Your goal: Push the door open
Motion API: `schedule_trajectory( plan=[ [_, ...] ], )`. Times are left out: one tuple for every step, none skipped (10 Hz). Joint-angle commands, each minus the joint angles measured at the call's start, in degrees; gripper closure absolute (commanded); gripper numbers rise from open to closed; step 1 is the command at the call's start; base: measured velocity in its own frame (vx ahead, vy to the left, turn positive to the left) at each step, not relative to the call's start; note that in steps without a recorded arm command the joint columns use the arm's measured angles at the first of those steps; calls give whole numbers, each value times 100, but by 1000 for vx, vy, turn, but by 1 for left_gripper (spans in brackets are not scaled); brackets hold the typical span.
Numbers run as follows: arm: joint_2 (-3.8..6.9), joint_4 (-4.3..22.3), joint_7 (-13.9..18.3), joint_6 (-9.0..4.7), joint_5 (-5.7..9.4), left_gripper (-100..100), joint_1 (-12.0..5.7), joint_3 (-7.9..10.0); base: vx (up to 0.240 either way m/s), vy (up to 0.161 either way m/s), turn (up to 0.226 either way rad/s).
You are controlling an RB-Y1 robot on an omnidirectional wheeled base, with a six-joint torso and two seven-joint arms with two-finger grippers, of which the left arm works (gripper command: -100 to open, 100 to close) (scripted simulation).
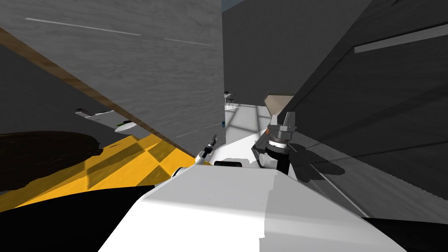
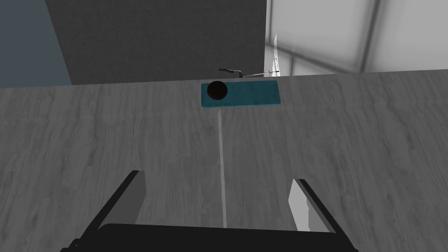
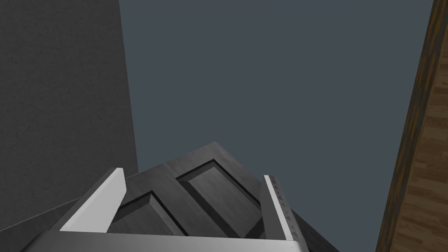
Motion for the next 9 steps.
schedule_trajectory(
  plan=[
    [-33,-68,84,8,-123,-100,31,29,210,-27,52],
    [-58,-71,122,-2,-190,-100,33,52,196,-23,46],
    [-85,-74,160,-12,-256,-100,35,75,182,-30,48],
    [-113,-77,198,-23,-321,-100,37,98,213,-30,51],
    [-144,-80,233,-33,-383,-100,39,120,208,-33,44],
    [-180,-83,267,-42,-443,-100,41,141,189,-43,36],
    [-216,-86,301,-51,-502,-100,43,162,168,-40,49],
    [-253,-89,334,-60,-559,-100,45,182,187,-17,50],
    [-294,-92,363,-68,-610,-100,47,200,205,-6,35]
  ],
)
